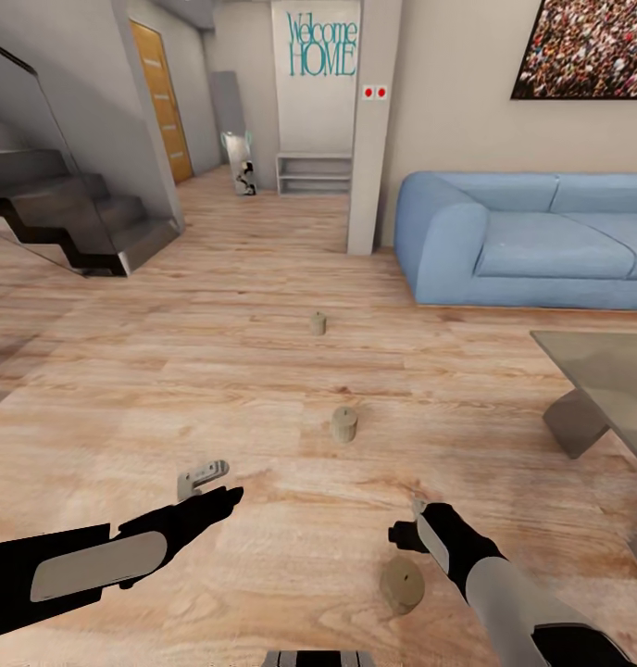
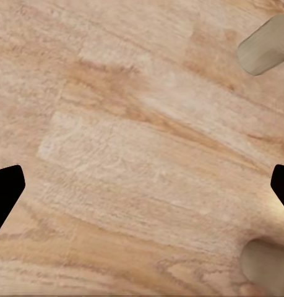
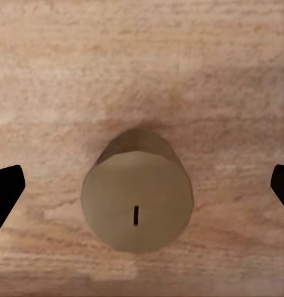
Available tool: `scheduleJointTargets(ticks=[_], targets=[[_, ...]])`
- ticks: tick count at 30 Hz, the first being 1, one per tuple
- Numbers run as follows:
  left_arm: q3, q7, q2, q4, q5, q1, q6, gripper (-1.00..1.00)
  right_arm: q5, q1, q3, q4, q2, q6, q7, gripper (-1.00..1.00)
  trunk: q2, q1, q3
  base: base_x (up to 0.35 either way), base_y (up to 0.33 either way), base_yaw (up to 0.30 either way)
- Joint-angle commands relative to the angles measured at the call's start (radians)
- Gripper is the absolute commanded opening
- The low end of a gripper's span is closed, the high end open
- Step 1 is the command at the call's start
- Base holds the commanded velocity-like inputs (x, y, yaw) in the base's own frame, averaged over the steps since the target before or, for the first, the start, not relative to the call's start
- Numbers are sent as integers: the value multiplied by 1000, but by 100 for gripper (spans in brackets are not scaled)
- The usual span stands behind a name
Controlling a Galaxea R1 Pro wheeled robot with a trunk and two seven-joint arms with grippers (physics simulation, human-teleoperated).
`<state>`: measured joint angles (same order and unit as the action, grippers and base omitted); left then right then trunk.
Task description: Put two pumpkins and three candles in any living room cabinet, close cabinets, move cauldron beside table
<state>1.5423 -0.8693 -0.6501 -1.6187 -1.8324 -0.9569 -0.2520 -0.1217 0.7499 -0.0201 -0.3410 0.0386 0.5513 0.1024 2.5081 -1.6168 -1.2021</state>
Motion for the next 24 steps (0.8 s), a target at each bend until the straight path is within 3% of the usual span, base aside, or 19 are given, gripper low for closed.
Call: scheduleJointTargets(ticks=[1,11,24], targets=[[2,-1,0,-1,-5,-2,-6,100,-7,0,-3,-2,0,-6,8,100,1,0,-5,0,0,0],[2,0,0,-1,-5,-2,-6,100,86,0,-10,41,4,-72,9,100,3,-5,-44,0,0,0],[2,1,-2,-1,-4,-2,-6,100,98,0,-13,54,19,-95,8,100,6,-11,-94,0,0,0]])
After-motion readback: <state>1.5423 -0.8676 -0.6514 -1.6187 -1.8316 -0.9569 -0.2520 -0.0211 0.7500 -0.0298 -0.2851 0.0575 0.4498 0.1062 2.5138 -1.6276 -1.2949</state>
